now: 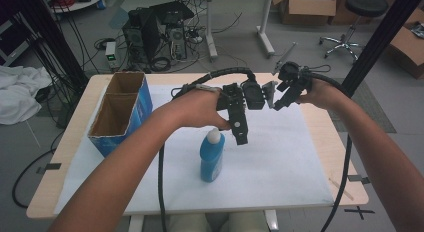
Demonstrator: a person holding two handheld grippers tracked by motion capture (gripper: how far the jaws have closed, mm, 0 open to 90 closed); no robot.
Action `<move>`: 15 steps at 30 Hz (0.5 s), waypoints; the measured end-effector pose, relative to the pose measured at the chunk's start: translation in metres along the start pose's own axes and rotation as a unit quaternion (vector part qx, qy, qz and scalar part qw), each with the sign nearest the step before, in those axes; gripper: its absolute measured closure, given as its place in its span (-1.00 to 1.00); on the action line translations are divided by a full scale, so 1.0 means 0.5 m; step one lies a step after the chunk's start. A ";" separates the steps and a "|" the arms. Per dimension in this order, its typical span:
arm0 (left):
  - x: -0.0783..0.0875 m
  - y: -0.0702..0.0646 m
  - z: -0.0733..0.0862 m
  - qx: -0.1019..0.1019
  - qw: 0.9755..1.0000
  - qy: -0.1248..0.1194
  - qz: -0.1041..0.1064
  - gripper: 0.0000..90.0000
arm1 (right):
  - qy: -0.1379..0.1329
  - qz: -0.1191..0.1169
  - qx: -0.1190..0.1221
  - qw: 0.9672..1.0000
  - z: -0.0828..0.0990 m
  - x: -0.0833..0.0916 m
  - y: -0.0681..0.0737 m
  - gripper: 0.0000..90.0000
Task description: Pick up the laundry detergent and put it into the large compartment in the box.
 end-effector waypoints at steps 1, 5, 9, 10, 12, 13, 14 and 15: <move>0.000 0.000 0.000 0.000 1.000 0.000 0.000 -0.57 | 0.000 0.000 0.000 1.000 0.000 0.000 0.000 -0.62; 0.000 0.003 0.001 0.036 0.999 0.002 -0.005 -0.57 | 0.002 0.001 -0.001 1.000 0.006 -0.002 0.001 -0.62; 0.003 0.005 0.006 0.072 0.997 0.001 -0.006 -0.57 | 0.001 0.003 -0.002 1.000 0.007 0.000 0.001 -0.62; 0.006 0.004 0.009 0.091 0.996 0.001 -0.007 -0.57 | -0.001 0.004 -0.002 1.000 0.007 0.003 0.003 -0.62; 0.008 0.004 0.010 0.107 0.994 -0.002 -0.006 -0.57 | -0.001 0.004 0.000 1.000 0.007 0.004 0.004 -0.62; 0.014 0.005 0.014 0.128 0.992 -0.006 -0.010 -0.57 | 0.002 0.006 0.001 1.000 0.008 0.005 0.006 -0.62; 0.014 0.005 0.014 0.128 0.992 -0.006 -0.010 -0.57 | 0.003 0.007 0.002 1.000 0.008 0.005 0.007 -0.62; 0.017 0.006 0.015 0.140 0.990 -0.007 -0.013 -0.57 | 0.003 0.007 0.002 1.000 0.008 0.005 0.007 -0.62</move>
Point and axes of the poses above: each handheld gripper's, and its own axes: x roughly backward along the jaws, z roughly out of its underside, y roughly to its left, the point moved 1 cm from there along -x, roughly forward along the jaws, and after that the axes turned 5 degrees about x, right-handed, at the moved point
